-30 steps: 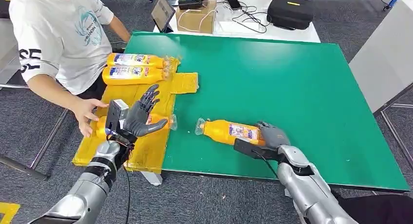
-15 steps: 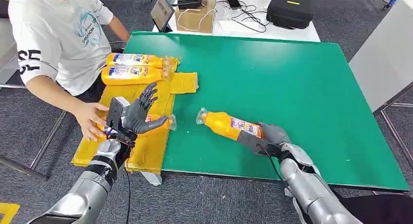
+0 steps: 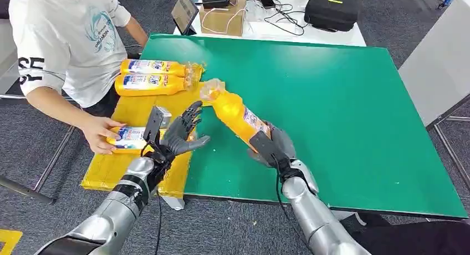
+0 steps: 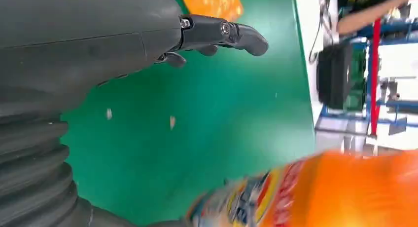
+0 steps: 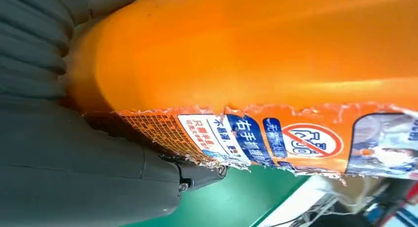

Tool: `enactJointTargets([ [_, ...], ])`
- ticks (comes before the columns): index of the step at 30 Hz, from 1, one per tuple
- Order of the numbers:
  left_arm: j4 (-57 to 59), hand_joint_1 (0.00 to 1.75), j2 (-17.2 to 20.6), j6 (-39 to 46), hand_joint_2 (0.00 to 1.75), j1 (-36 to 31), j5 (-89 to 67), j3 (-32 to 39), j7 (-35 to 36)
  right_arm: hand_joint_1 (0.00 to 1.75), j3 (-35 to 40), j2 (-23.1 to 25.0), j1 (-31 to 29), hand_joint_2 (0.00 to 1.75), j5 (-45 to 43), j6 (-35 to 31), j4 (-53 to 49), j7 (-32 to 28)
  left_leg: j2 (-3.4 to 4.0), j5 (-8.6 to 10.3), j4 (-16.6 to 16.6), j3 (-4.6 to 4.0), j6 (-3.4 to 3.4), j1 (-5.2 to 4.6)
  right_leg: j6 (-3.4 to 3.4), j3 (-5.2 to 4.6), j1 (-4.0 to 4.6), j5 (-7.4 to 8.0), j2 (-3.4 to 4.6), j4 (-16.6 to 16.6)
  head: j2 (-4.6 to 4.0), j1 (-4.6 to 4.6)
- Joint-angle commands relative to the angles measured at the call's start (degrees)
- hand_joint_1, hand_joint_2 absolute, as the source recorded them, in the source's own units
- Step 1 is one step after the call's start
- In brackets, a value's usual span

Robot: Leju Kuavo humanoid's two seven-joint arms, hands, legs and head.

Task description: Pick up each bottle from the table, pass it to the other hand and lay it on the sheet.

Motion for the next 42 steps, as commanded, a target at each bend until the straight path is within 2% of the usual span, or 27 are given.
enactJointTargets([
  [1, 4.28, 0.0, -2.04, -6.09, 1.75, -2.99, 4.44, -5.97, 2.41, 1.75, 2.56, 6.87, -6.41, 1.75, -0.97, 0.48, 9.52, -1.11, 0.1, -0.17, 0.08, 0.24, -0.13, 0.09, -0.16, 0.23, 0.1, -0.15, 0.05, 0.07, 0.02, 0.0],
  [5, 2.11, 0.0, -2.87, -5.81, 1.75, -2.93, 5.84, -7.27, 3.05, 1.75, 4.27, 9.02, -7.2, 1.75, -1.04, 0.82, 12.66, -1.2, 0.11, -0.2, 0.12, 0.22, -0.14, 0.12, -0.17, 0.2, 0.13, -0.17, 0.05, 0.09, 0.0, 0.0],
  [13, 2.12, 0.0, -2.76, -5.83, 1.75, -2.86, 5.84, -7.28, 3.07, 1.75, 4.3, 9.08, -7.13, 1.75, -1.03, 0.78, 12.74, -1.18, 0.03, -0.18, 0.11, 0.21, -0.11, 0.11, -0.15, 0.21, 0.12, -0.18, -0.03, 0.07, 0.02, 0.02],
  [21, 0.74, 0.0, -2.83, -2.29, 1.75, -2.95, 9.02, -8.48, 2.64, 1.75, 8.82, 12.61, -6.66, 1.75, -2.07, 2.89, 17.79, -0.59, 0.03, -0.05, 0.01, 0.01, -0.07, 0.05, -0.09, -0.01, 0.05, -0.05, 0.0, 0.02, 0.0, 0.02],
  [29, 0.56, 0.0, -2.73, -1.78, 1.75, -2.83, 9.22, -8.37, 2.66, 1.75, 9.51, 12.58, -6.07, 1.75, -2.04, 2.58, 17.78, -0.61, 0.01, -0.08, 0.01, 0.05, -0.07, 0.09, -0.11, 0.03, 0.09, -0.09, -0.04, 0.0, 0.0, 0.02],
  [37, -2.35, 0.0, -2.33, 4.9, 1.75, -1.55, 10.93, -7.24, 1.9, 1.75, 11.11, 11.07, -6.0, 1.75, -1.49, 0.83, 18.16, 1.62, -0.02, -0.06, -0.01, 0.02, -0.08, 0.08, -0.11, 0.02, 0.07, -0.08, -0.06, -0.02, 0.0, 0.02],
  [38, -2.78, 0.0, -2.36, 5.95, 1.75, -1.48, 10.55, -7.17, 1.56, 1.36, 11.1, 11.02, -5.98, 1.75, -1.51, 0.73, 18.08, 1.65, -0.03, -0.16, 0.05, 0.18, -0.13, 0.14, -0.18, 0.2, 0.15, -0.18, -0.08, 0.01, 0.0, 0.02],
  [39, -3.32, 1.75, -2.36, 6.53, 1.75, -1.33, 10.23, -7.06, 0.77, 0.03, 11.32, 10.97, -6.08, 1.75, -1.14, 0.1, 18.02, 1.7, -0.02, -0.1, 0.02, 0.07, -0.1, 0.12, -0.14, 0.09, 0.12, -0.12, -0.06, -0.01, 0.0, 0.02],
  [42, -4.35, 1.75, -2.53, 8.07, 1.75, -0.96, 10.04, -6.08, -0.14, 0.0, 10.71, 11.03, -5.83, 1.75, -1.69, -0.85, 16.73, 1.2, -0.03, -0.1, 0.02, 0.07, -0.1, 0.12, -0.14, 0.07, 0.12, -0.13, -0.08, 0.0, 0.0, 0.0],
])
